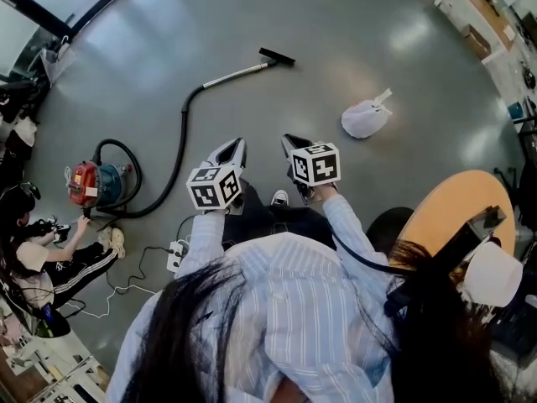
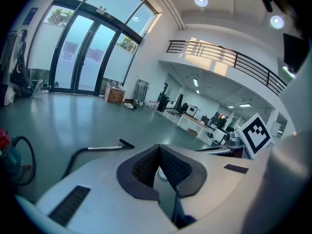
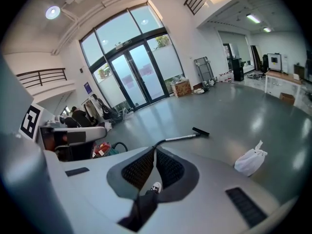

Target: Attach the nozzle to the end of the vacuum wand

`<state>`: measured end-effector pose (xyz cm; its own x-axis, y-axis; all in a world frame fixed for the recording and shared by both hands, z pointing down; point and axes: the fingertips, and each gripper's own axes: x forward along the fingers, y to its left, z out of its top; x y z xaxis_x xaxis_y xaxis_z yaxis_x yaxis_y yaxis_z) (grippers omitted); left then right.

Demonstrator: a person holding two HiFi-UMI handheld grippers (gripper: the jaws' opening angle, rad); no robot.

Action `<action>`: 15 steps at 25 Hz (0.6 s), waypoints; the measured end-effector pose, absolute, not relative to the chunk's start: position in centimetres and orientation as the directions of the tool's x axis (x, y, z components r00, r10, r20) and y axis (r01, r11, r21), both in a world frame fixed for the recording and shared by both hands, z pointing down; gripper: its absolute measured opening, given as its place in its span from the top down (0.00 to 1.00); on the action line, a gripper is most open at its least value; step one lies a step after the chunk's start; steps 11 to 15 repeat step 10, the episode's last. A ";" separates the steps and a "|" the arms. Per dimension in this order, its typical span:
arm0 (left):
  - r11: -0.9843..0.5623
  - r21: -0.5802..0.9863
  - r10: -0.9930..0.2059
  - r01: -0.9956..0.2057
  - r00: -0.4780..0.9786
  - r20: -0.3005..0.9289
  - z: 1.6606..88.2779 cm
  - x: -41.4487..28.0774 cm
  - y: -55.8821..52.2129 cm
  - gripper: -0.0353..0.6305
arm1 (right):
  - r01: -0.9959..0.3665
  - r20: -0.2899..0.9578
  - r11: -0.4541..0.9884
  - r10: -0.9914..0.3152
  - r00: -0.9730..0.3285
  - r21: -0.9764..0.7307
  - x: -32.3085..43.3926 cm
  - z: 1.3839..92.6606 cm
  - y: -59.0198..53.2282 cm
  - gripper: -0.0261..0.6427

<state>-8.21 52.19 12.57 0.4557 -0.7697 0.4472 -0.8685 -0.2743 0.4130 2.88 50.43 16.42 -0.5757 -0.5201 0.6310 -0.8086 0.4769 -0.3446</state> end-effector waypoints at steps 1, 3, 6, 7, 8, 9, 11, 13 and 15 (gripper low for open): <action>-0.275 0.409 -0.771 -0.870 0.454 0.446 12.3 -8.3 52.0 0.94 | -0.814 0.630 0.465 -0.527 -0.570 -0.348 3.5 16.6 50.4 0.93; -0.279 0.398 -0.778 -0.874 0.448 0.440 11.3 -8.4 51.2 0.94 | -0.825 0.624 0.437 -0.545 -0.560 -0.358 5.0 16.8 50.1 0.93; -0.290 0.374 -0.785 -0.881 0.442 0.434 9.9 -8.3 49.8 0.94 | -0.843 0.619 0.394 -0.573 -0.537 -0.367 7.0 16.9 49.3 0.93; -0.297 0.367 -0.784 -0.882 0.444 0.433 9.5 -8.0 49.4 0.94 | -0.848 0.617 0.386 -0.582 -0.530 -0.364 7.5 16.7 49.0 0.93; -0.305 0.361 -0.784 -0.881 0.448 0.431 9.2 -7.7 49.1 0.94 | -0.850 0.614 0.382 -0.589 -0.526 -0.362 7.9 16.6 48.7 0.93; -0.314 0.357 -0.783 -0.880 0.452 0.428 8.8 -7.3 48.8 0.94 | -0.852 0.610 0.380 -0.595 -0.523 -0.360 8.3 16.4 48.3 0.93; -0.322 0.353 -0.782 -0.878 0.457 0.424 8.4 -6.8 48.6 0.94 | -0.853 0.605 0.380 -0.601 -0.522 -0.359 8.6 16.2 47.9 0.93; -0.322 0.353 -0.782 -0.878 0.457 0.424 8.4 -6.8 48.6 0.94 | -0.853 0.605 0.380 -0.601 -0.522 -0.359 8.6 16.2 47.9 0.93; -0.322 0.353 -0.782 -0.878 0.457 0.424 8.4 -6.8 48.6 0.94 | -0.853 0.605 0.380 -0.601 -0.522 -0.359 8.6 16.2 47.9 0.93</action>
